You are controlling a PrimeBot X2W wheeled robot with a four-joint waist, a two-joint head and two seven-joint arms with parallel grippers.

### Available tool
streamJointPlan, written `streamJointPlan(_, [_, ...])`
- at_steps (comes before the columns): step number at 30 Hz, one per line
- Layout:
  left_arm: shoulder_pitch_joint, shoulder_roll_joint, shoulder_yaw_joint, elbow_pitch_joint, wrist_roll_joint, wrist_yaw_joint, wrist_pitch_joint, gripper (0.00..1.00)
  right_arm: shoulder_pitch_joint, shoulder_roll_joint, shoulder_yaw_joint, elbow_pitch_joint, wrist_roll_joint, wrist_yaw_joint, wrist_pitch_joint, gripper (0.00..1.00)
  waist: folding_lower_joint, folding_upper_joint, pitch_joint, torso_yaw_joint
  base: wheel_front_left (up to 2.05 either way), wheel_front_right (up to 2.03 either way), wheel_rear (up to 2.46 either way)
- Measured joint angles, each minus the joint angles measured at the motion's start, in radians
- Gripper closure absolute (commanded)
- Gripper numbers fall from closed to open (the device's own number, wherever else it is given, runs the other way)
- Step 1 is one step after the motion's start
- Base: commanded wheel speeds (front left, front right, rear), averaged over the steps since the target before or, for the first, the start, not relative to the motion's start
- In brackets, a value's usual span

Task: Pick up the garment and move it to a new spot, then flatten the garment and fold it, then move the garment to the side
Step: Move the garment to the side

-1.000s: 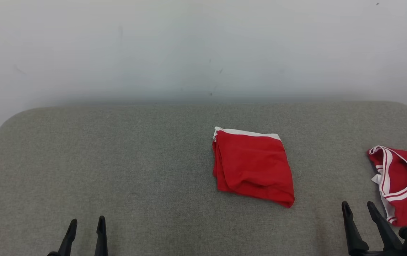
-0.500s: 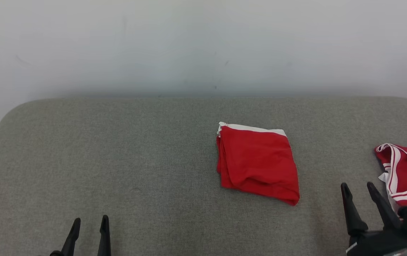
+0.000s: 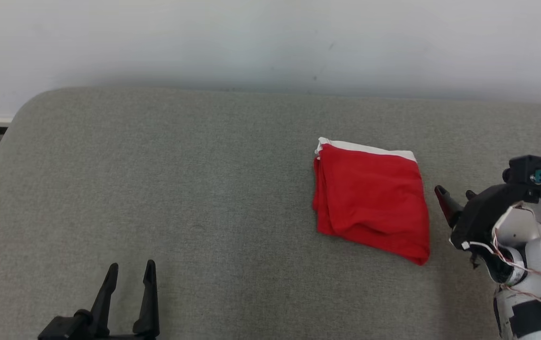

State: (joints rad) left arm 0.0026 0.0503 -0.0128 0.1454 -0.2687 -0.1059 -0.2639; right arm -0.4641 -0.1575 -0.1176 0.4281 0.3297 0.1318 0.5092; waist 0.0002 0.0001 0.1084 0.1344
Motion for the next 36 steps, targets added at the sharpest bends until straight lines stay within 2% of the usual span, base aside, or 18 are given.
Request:
streamJointPlan(4, [-0.016,0.0,-0.011,-0.002,-0.012,0.001,0.0,0.0,-0.079,0.042,-0.063,0.077,-0.052,0.0,0.128,0.0,0.0,0.0,0.029,0.036,0.0,0.0,0.0])
streamJointPlan(7, [-0.02,0.0,-0.017,-0.002,-0.02,0.003,0.0,0.0,-0.108,0.045,-0.086,0.119,-0.149,0.0,0.198,0.0,0.0,0.0,0.052,0.06,0.0,0.0,0.0])
streamJointPlan(13, [-0.038,0.0,-0.035,-0.002,-0.032,0.009,0.0,0.0,-0.14,0.078,-0.154,0.158,-0.249,0.0,0.247,0.0,0.0,0.0001,0.089,0.1,0.0,0.0,0.0])
streamJointPlan(18, [-0.044,0.0,-0.045,-0.002,-0.038,0.012,0.0,0.0,-0.157,0.086,-0.164,0.17,-0.306,0.0,0.289,0.0,-0.0003,0.0,0.112,0.116,0.0,0.0,0.0])
streamJointPlan(19, [-0.048,0.0,-0.048,-0.001,-0.039,0.012,0.0,0.0,-0.16,0.086,-0.159,0.17,-0.308,0.0,0.296,0.16,-0.0002,-0.0001,0.115,0.118,0.0,0.0,0.0])
streamJointPlan(20, [-0.054,0.0,-0.049,0.001,-0.04,0.012,0.0,0.0,-0.163,0.086,-0.155,0.17,-0.308,-0.001,0.299,1.0,-0.0003,-0.0001,0.117,0.118,0.0,0.0,0.0])
streamJointPlan(26, [-0.061,0.0,-0.042,-0.003,-0.041,0.012,0.0,0.0,-0.17,0.073,-0.031,0.151,-0.313,-0.002,0.29,1.0,-0.0002,0.0,0.12,0.097,0.0,0.0,0.0])
streamJointPlan(31, [-0.059,0.0,-0.028,-0.006,-0.036,0.011,0.0,0.0,-0.174,-0.017,0.129,0.102,-0.281,0.0,0.33,1.0,-0.0001,0.0001,0.111,0.062,0.0,0.0,0.0])
streamJointPlan(36, [-0.045,0.0,-0.014,-0.017,-0.032,0.012,0.0,0.0,-0.194,-0.122,0.285,-0.009,-0.202,0.0,0.377,1.0,-0.0001,0.0001,0.096,0.01,0.0,0.0,0.0])
